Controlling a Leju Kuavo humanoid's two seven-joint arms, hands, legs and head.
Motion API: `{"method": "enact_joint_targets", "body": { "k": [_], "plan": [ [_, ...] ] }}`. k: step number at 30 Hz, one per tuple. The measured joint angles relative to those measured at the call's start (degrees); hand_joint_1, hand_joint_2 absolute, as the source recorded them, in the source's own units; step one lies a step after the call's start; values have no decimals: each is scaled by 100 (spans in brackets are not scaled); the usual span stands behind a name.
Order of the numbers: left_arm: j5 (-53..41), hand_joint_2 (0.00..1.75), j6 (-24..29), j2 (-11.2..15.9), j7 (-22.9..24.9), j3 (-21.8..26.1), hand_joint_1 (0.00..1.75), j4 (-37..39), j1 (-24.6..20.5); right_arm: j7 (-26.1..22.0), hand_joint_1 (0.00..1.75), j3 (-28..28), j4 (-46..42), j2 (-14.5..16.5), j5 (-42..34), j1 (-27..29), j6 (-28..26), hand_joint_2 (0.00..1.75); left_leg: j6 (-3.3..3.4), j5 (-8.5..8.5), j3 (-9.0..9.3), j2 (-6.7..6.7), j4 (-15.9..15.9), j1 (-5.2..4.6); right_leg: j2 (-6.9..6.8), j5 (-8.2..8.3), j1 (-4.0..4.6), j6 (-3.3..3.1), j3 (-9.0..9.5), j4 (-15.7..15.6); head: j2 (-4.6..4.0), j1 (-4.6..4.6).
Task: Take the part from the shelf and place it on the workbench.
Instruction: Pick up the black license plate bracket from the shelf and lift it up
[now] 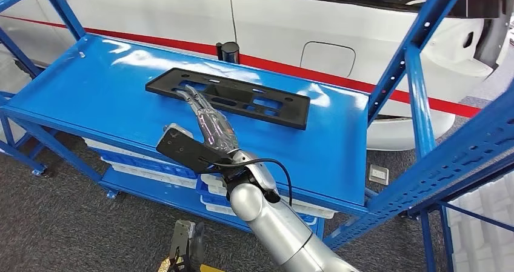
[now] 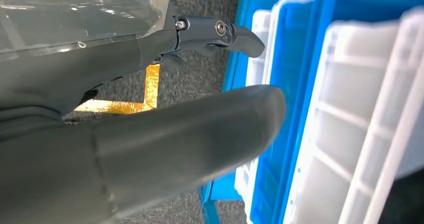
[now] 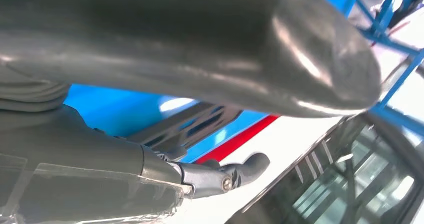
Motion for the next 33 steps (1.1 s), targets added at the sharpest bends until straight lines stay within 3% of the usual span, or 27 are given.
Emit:
{"method": "enact_joint_targets", "body": {
  "k": [1,3,5,6,7,8,9,10,12,13,14,16,18,20,21,22,23,24,26,28,33],
  "plan": [
    [0,0,-3,0,1,0,0,-3,1,0,0,6,1,0,2,-11,0,0,46,6,-5,-72,-7,-2,-11,-9,-19,21,29,-35,0,28],
    [-2,0,-7,-2,2,-1,0,-9,-6,-2,0,16,4,-3,7,-44,0,0,137,27,-1,-213,-25,-13,147,-165,-39,-10,-64,186,0,87],
    [-9,0,-13,-5,3,-5,0,-14,-16,-3,0,16,19,-9,16,-65,0,0,216,32,3,-336,-34,-59,404,-481,6,-117,-446,940,0,156],
    [-13,0,-15,-6,8,-7,0,-14,-17,-2,0,16,35,-11,24,-67,-1,0,254,28,3,-403,-34,-98,467,-613,52,-164,-692,1380,0,182],
    [-14,0,-17,-7,14,-9,0,-14,-16,-2,0,15,53,-12,33,-65,-2,0,287,24,6,-480,-34,-144,501,-672,101,-199,-894,1690,0,203],
    [-15,0,-17,-7,19,-10,0,-14,-15,-1,0,15,69,-11,46,-65,-4,0,313,20,13,-564,-34,-194,524,-634,152,-227,-1000,1781,0,219],
    [-15,0,-17,-7,23,-13,0,-14,-15,-2,0,15,81,-9,57,-67,-8,0,333,16,27,-652,-34,-247,555,-497,206,-259,-992,1626,0,229],
    [-15,0,-17,-8,24,-16,0,-14,-17,-4,0,15,87,-8,68,-72,-10,0,351,11,44,-735,-35,-292,627,-290,264,-309,-881,1269,0,237],
    [-15,0,-20,-29,30,-27,0,-14,-26,-10,0,15,98,-8,85,-86,-16,0,374,-4,61,-880,-31,-352,912,117,380,-466,-586,466,0,224],
    [-16,0,-22,-40,35,-34,0,-14,-33,-14,0,14,109,-8,90,-92,-17,0,381,-9,57,-945,-28,-366,1015,234,417,-531,-491,225,0,221],
    [-18,0,-24,-49,40,-40,0,-14,-38,-17,0,14,119,-7,92,-96,-19,0,383,-13,46,-1006,-27,-373,1065,287,440,-572,-443,114,0,215],
    [-18,0,-13,-43,48,-45,0,-14,-42,-23,0,13,133,0,92,-103,-20,0,378,-26,24,-1097,-17,-382,965,301,412,-582,-407,75,0,233],
    [-19,0,12,-35,54,-48,0,-14,-53,-33,0,12,136,2,60,-109,-24,0,324,-166,-68,-872,167,-410,856,299,356,-601,-349,27,0,222],
    [-24,0,31,-33,69,-51,0,-14,-76,-45,0,10,147,0,-1,-112,-32,0,225,-482,-351,-466,740,-393,741,281,328,-631,-300,4,0,198],
    [-24,0,38,-32,79,-52,0,-14,-83,-52,0,9,157,-1,-29,-110,-38,0,177,-634,-541,-341,1096,-350,688,271,320,-642,-291,5,0,186],
    [-24,0,42,-31,91,-52,0,-13,-86,-61,0,7,170,-2,-57,-104,-43,0,135,-712,-695,-281,1361,-303,643,261,307,-643,-287,6,0,187],
    [-23,0,49,-30,99,-52,0,-13,-85,-72,0,3,181,-2,-82,-99,-49,0,94,-687,-763,-254,1451,-258,605,252,290,-634,-285,8,0,185],
    [-23,0,55,-27,104,-52,0,-12,-84,-84,0,-3,189,-2,-101,-95,-54,0,58,-559,-711,-242,1323,-218,578,240,269,-617,-277,9,0,183],
    [-24,0,75,-22,107,-54,0,-13,-87,-105,0,-22,193,-2,-121,-95,-67,0,-1,-187,-320,-207,593,-156,546,207,232,-557,-246,16,0,178],
    [-28,0,93,-20,105,-65,0,-14,-92,-121,0,-47,194,-3,-125,-102,-89,0,8,-2,36,-190,8,-144,535,169,252,-493,-232,41,0,165],
    [-67,0,88,-20,103,-150,0,-14,-88,-152,0,-118,226,-11,-126,-100,-185,0,76,24,105,-244,-112,-188,510,165,267,-483,-212,9,0,217]
  ]
}}
